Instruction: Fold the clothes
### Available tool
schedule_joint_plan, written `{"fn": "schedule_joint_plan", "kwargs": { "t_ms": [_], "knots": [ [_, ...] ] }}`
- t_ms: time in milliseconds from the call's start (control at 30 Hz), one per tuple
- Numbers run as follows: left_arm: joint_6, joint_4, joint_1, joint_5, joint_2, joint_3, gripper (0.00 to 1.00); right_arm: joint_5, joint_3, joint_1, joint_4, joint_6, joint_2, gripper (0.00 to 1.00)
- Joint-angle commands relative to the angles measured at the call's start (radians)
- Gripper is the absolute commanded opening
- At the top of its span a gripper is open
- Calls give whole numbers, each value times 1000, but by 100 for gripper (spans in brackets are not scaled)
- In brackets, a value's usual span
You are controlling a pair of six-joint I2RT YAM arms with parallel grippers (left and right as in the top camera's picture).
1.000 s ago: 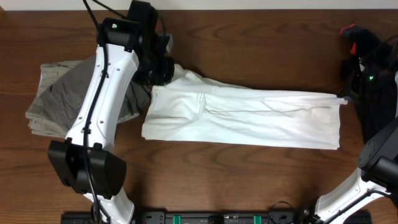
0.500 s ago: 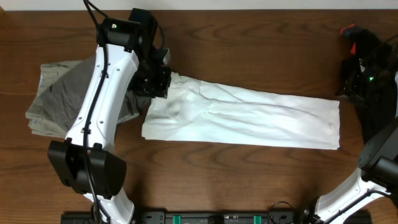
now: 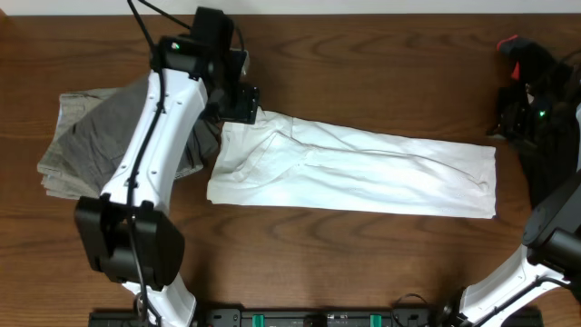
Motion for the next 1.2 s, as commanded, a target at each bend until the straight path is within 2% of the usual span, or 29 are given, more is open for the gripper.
{"fn": "schedule_joint_plan", "kwargs": {
  "t_ms": [0,133,267,433,500,600,800,967,1000,1033,1100,1167],
  "knots": [
    [10,93,-1,-13,46,-85,73,-73,-35,28,26,-1,-5,54],
    [11,229,-6,-13,95,-141,72,-87,-98,63,75,-1,-5,54],
    [11,286,-6,-13,166,-155,67,-87,-166,95,123,0,-5,50],
    [11,301,-8,-13,235,-155,45,-86,-212,102,167,20,-5,47],
    [12,296,-8,-13,238,-155,26,-85,-213,99,173,22,-5,47],
    [31,287,-8,-13,231,-154,6,-74,-213,93,181,22,-5,47],
    [33,139,-3,-69,201,-125,6,-56,-213,85,177,23,-5,47],
    [21,84,9,-78,116,-124,6,-21,-214,85,177,52,-5,49],
    [21,77,10,-78,98,-124,9,-23,-214,85,176,52,-5,49],
    [21,72,11,-78,86,-124,28,-22,-214,85,176,57,-5,50],
    [20,65,9,-76,64,-124,56,-22,-214,85,177,60,-5,55],
    [19,62,5,-75,59,-124,60,-22,-214,85,176,60,-5,57]
  ]
}}
